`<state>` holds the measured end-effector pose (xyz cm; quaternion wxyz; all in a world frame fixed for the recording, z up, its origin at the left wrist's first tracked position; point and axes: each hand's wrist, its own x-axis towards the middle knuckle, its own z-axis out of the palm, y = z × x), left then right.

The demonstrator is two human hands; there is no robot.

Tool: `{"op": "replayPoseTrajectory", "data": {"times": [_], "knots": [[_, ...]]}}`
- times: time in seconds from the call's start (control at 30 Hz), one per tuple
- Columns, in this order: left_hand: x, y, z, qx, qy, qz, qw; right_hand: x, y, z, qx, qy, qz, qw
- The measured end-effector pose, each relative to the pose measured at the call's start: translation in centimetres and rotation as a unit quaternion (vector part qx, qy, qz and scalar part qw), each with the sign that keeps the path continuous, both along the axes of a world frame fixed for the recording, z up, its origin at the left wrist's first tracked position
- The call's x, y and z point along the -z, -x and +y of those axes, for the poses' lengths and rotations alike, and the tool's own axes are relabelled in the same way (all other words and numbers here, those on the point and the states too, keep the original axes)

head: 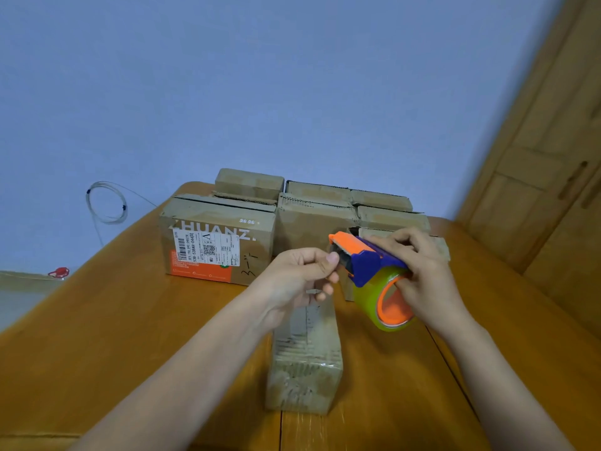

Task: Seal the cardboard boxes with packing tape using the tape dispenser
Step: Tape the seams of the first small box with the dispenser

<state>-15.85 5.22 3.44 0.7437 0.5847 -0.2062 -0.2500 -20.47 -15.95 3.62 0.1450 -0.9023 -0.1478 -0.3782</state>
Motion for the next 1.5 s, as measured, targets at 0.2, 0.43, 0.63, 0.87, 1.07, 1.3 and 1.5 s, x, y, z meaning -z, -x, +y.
{"op": "replayPoseTrajectory", "data": {"times": [0.2, 0.43, 0.63, 0.87, 1.07, 1.3, 1.5], "knots": [[-0.2, -0.6, 1.0, 0.035, -0.015, -0.023, 0.999, 0.3, -0.3, -0.6, 0.010, 0.001, -0.001, 1.000], [-0.9, -1.1, 2.1, 0.076, -0.052, -0.037, 0.995, 0.0, 0.1, -1.0, 0.038, 0.015, -0.026, 0.999], [-1.2, -1.5, 2.7, 0.023, -0.075, 0.041, 0.996, -0.6, 0.7, -2.1, 0.065, 0.021, -0.062, 0.996], [-2.1, -0.3, -0.2, 0.057, -0.129, -0.027, 0.990, -0.4, 0.8, -1.7, 0.058, 0.038, -0.073, 0.995], [-2.0, -0.6, -0.6, 0.064, -0.108, -0.043, 0.991, -0.3, 0.8, -2.2, 0.055, 0.059, -0.058, 0.995], [-3.1, -1.4, -0.7, 0.043, -0.158, -0.054, 0.985, -1.4, 1.1, -2.7, 0.052, 0.156, -0.047, 0.985], [-3.6, -2.4, -0.3, 0.026, -0.211, -0.058, 0.975, -2.1, 2.3, -2.8, 0.010, 0.184, -0.073, 0.980]]}}
